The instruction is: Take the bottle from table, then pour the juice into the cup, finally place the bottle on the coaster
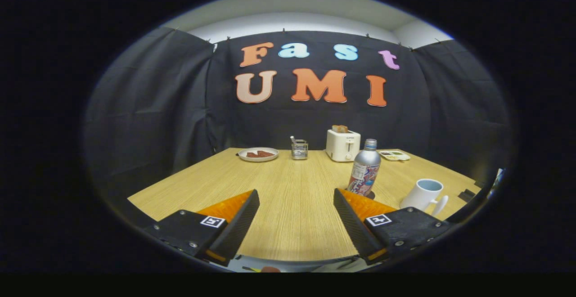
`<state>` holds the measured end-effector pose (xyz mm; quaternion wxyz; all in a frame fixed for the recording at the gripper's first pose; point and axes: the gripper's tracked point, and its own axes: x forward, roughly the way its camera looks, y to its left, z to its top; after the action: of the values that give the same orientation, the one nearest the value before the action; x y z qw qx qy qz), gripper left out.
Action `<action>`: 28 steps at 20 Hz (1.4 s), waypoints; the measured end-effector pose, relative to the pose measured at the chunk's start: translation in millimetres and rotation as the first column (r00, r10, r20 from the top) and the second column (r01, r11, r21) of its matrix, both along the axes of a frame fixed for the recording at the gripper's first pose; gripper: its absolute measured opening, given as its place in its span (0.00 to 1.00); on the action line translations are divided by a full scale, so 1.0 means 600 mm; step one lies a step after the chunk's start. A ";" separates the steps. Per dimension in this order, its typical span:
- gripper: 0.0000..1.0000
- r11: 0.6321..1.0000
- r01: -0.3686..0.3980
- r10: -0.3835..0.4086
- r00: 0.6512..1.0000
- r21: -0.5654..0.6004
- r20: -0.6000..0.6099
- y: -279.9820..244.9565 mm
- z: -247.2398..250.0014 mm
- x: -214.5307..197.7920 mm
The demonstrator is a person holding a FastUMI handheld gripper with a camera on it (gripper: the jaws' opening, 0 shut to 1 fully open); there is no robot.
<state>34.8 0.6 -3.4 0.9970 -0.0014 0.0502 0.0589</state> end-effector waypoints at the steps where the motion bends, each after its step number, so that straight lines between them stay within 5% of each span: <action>1: 0.98 1.000 0.000 0.000 1.000 -0.003 0.000 -0.002 -0.001 0.000; 25: 0.98 0.998 0.006 -0.013 0.995 0.066 0.102 -0.028 0.027 -0.017; 28: 0.98 0.998 0.052 -0.058 0.990 0.046 0.132 -0.054 0.036 -0.018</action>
<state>24.1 -32.0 18.4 0.9992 0.0173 -0.0176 0.0321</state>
